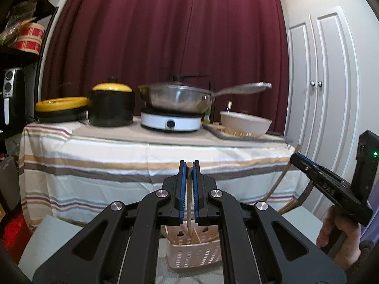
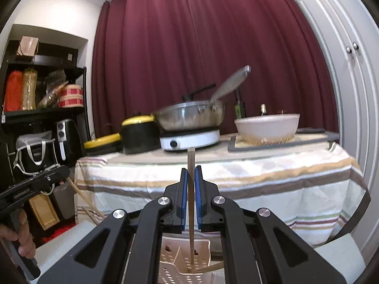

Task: Organize utensils
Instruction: 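Lower the chopsticks into the holder and open both tools, then move both open tools back down to the remaining chopsticks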

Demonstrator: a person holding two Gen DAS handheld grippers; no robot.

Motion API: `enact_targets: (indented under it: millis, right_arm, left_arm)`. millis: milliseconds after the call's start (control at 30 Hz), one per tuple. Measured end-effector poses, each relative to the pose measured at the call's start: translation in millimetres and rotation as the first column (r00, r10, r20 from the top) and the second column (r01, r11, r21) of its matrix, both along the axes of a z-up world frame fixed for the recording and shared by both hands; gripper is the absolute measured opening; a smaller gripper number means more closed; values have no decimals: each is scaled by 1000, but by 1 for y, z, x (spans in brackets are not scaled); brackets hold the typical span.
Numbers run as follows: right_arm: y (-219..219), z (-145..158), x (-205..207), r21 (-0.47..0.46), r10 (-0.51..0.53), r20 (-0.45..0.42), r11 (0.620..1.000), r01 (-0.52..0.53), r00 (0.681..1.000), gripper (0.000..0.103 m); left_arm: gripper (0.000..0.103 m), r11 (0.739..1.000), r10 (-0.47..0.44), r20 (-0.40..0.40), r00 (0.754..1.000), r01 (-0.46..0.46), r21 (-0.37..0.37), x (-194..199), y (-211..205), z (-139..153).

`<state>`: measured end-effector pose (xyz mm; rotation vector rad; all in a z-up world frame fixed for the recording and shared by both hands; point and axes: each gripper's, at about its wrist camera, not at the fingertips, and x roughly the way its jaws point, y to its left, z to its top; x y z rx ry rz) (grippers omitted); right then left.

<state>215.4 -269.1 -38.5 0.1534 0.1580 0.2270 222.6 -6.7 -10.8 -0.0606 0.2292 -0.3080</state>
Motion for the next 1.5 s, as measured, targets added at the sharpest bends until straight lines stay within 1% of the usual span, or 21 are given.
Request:
enact_targets:
  millis: [100, 133, 167, 200, 233, 267, 300, 333, 367, 400, 467, 533, 600, 667, 800, 867, 967, 1133, 1233, 1367, 1500]
  right_arm:
    - [6, -17, 12, -12, 12, -54, 1000, -12, 998, 7]
    - [8, -22, 16, -18, 17, -78, 1000, -19, 997, 7]
    - [10, -27, 18, -19, 20, -100, 1000, -22, 995, 7]
    - [11, -30, 19, -17, 19, -107, 1000, -21, 994, 9]
    - [12, -33, 18, -19, 18, -113, 1000, -20, 993, 13]
    - [12, -34, 18, -20, 17, -117, 1000, -19, 993, 21]
    - [12, -34, 13, -20, 12, -115, 1000, -15, 993, 26]
    - [12, -34, 8, -21, 5, -110, 1000, -8, 994, 34]
    - [12, -33, 5, -24, 2, -106, 1000, -5, 994, 38]
    - [12, -32, -4, -34, -4, -99, 999, 0, 995, 39]
    - [13, -30, -15, -41, -4, -95, 999, 0, 996, 43]
    - [12, -29, -27, -33, 0, -94, 999, -3, 996, 46]
    - [11, -28, -40, -29, -1, -95, 1000, -2, 995, 46]
    - [10, -30, -55, -22, 1, -99, 1000, -4, 995, 46]
    - [9, -45, -85, -28, -12, -123, 1000, 8, 992, 46]
    - [9, -55, -98, -31, -21, -141, 999, 17, 990, 46]
    - [11, -82, -120, -43, -33, -186, 999, 26, 982, 46]
    - [18, -122, -149, -61, -38, -261, 998, 23, 965, 46]
    - [24, -143, -167, -84, -42, -286, 996, 19, 957, 46]
    - [35, -172, -188, -104, -17, -342, 994, -20, 940, 46]
    - [46, -193, -203, -107, 19, -380, 992, -65, 925, 46]
  left_arm:
    - [6, 999, -23, -46, 999, 24, 22, 10, -4, -16]
    - [9, 999, -27, -59, 998, 29, 24, 11, -4, -21]
    - [20, 999, -28, -66, 997, 30, 29, 12, -6, -24]
    - [36, 999, -20, -69, 997, 22, 38, 12, -6, -28]
    - [44, 999, -13, -65, 998, 15, 42, 11, -6, -29]
    - [51, 999, -7, -55, 998, 9, 44, 7, -6, -31]
    - [52, 999, -8, -51, 999, 10, 46, 4, -5, -33]
    - [52, 999, -10, -52, 999, 13, 51, 0, -5, -33]
    - [56, 998, -10, -52, 999, 13, 55, -2, -5, -34]
    - [60, 998, -8, -51, 999, 11, 58, -5, -4, -34]
    - [61, 998, -8, -48, 999, 11, 60, -14, -3, -37]
    - [64, 998, -5, -51, 999, 8, 57, -22, 0, -39]
    - [66, 999, -5, -61, 998, 8, 49, -33, 4, -44]
    - [66, 999, -2, -71, 997, 6, 50, -44, 6, -49]
    - [66, 997, 17, -84, 996, -11, 74, -68, 11, -66]
    - [66, 996, 20, -95, 995, -12, 84, -79, 12, -76]
    - [66, 995, 35, -123, 992, -22, 102, -95, 14, -95]
    - [66, 991, 59, -181, 982, -36, 127, -118, 21, -130]
    - [66, 990, 69, -210, 975, -41, 134, -131, 26, -147]
    - [66, 988, 81, -230, 970, -47, 147, -145, 31, -164]
    - [66, 986, 94, -252, 963, -56, 155, -159, 37, -178]
